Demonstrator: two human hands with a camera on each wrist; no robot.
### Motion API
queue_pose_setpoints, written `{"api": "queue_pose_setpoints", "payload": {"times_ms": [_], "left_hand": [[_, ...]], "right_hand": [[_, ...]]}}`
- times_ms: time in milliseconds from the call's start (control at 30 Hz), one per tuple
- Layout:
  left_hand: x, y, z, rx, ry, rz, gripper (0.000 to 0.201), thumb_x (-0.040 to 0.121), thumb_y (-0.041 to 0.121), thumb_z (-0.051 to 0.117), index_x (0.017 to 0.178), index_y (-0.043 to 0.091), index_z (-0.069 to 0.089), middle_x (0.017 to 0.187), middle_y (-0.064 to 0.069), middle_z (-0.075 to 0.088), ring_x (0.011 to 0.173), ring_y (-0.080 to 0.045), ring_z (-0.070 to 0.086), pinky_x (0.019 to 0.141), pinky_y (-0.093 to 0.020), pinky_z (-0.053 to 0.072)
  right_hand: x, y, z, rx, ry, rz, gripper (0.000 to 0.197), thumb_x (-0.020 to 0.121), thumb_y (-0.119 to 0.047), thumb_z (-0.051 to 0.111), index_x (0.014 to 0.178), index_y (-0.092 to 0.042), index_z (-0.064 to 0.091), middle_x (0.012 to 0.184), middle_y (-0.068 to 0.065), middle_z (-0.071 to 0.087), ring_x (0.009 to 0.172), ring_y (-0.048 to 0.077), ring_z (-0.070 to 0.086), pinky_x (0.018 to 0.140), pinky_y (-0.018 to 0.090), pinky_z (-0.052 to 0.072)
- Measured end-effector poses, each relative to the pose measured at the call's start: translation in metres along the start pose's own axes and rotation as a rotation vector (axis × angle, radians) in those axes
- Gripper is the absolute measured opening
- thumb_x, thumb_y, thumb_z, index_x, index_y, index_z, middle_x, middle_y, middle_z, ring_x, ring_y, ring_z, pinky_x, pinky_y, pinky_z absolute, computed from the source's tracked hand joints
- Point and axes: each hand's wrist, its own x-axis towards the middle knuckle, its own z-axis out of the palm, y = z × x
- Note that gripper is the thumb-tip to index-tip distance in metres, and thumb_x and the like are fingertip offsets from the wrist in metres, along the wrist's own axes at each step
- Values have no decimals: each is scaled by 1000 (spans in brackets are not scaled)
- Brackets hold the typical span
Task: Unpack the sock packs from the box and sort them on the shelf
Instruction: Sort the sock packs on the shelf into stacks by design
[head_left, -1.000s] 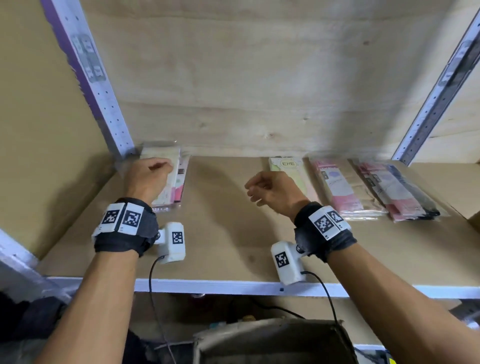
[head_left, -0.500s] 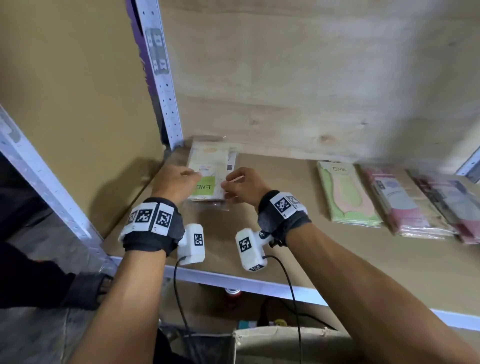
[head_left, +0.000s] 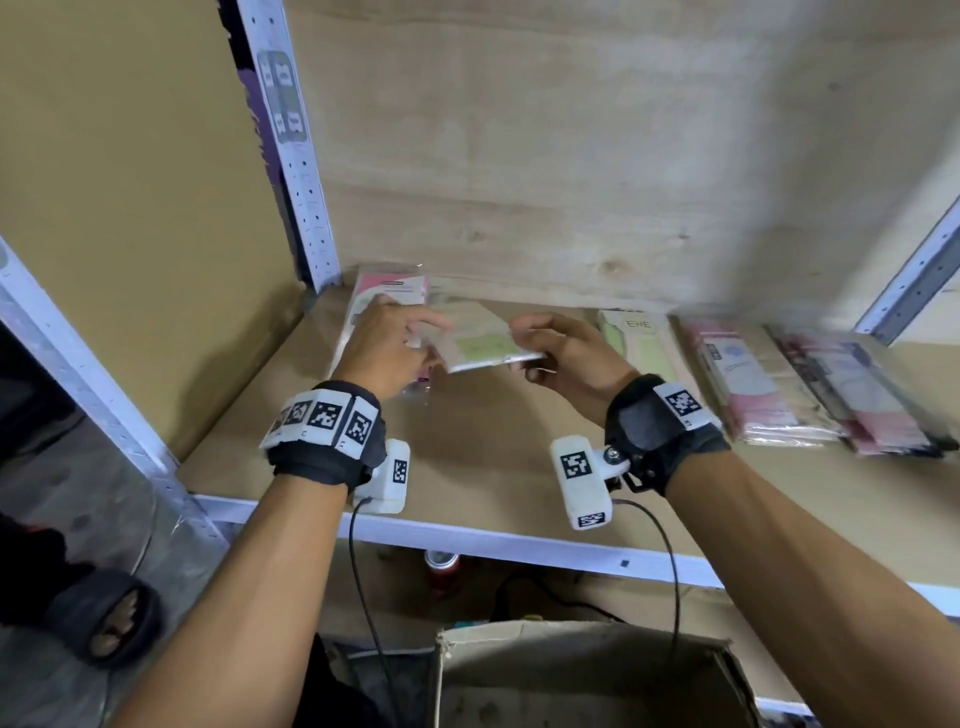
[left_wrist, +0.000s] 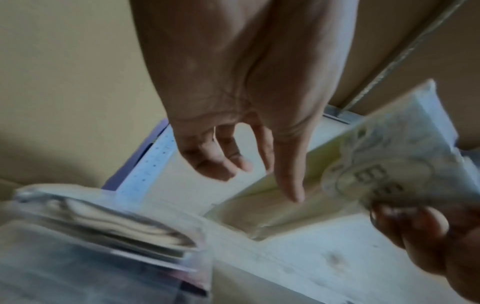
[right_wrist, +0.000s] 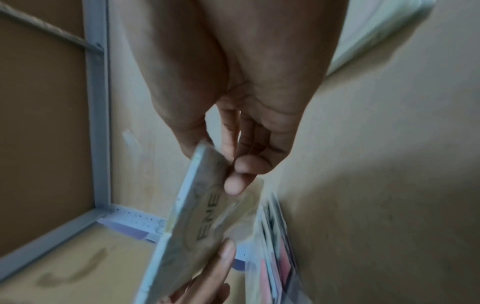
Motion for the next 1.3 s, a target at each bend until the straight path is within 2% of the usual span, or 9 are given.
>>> {"api": "queue_pose_setpoints", "payload": {"times_ms": [133,267,367,500,633,733,1000,1167,1300], "left_hand": [[-2,31,14,-80,135,209,13,81,30,80,93,28,77,102,0,57,91,-6,52,83,-19,44],[-6,61,30,-183,181,322,34,88,36,74,76,4,70,73,-13,58,65,-22,49,62,-30,37],[-14,78,45,-358,65,362,44,91,32,72,73,-6,62,64,-24,50,59,-24,39,58,-33,31],[-25,92,75,-558,8,233,45,98,36,62,82,-6,59,67,-3,41,63,-9,40,59,-24,33],[-30,95,106,-636,15,108,41,100,45,52,92,7,66,75,-6,63,71,-12,52,65,-28,40],[-30,92,121,-516,107,45,45,100,47,50,72,13,56,58,12,44,58,-9,38,57,-27,31],[-33,100,124,-276,182,-12,59,105,45,41,55,17,26,46,5,27,42,-7,34,40,-21,26],[-31,100,126,-529,99,-25,64,104,50,40,81,-7,59,69,-9,45,63,-14,41,59,-28,33],[-35,100,124,-553,28,-12,68,100,58,40,86,-6,59,66,-10,41,61,-17,37,59,-30,31]], "right_hand": [[-25,-24,-29,99,-17,-65,25,98,-31,57,101,-8,67,92,15,67,76,24,65,66,28,46],[-45,-41,-57,113,20,-184,29,99,-36,51,84,-20,70,85,9,68,73,22,63,64,29,45],[-55,-38,-77,-171,154,-301,18,95,-29,59,85,-19,70,71,5,50,64,21,46,60,32,38],[-64,-22,-94,-541,227,-299,39,95,-42,60,67,-15,54,63,2,43,61,18,42,61,32,37],[-77,8,-105,-297,80,-155,27,99,-35,57,81,-15,59,68,-7,58,62,12,54,59,26,45],[-86,25,-109,-315,78,-131,30,98,-36,59,74,-18,57,72,2,58,65,19,54,62,32,47],[-90,23,-113,-322,93,-210,52,102,-38,51,92,12,54,71,15,49,60,27,47,59,37,41],[-96,17,-111,-182,56,-211,53,103,-33,48,97,19,48,83,18,45,62,23,38,56,24,37],[-95,15,-110,-153,177,-181,49,103,-31,49,108,17,55,91,18,48,68,27,37,58,31,34]]}}
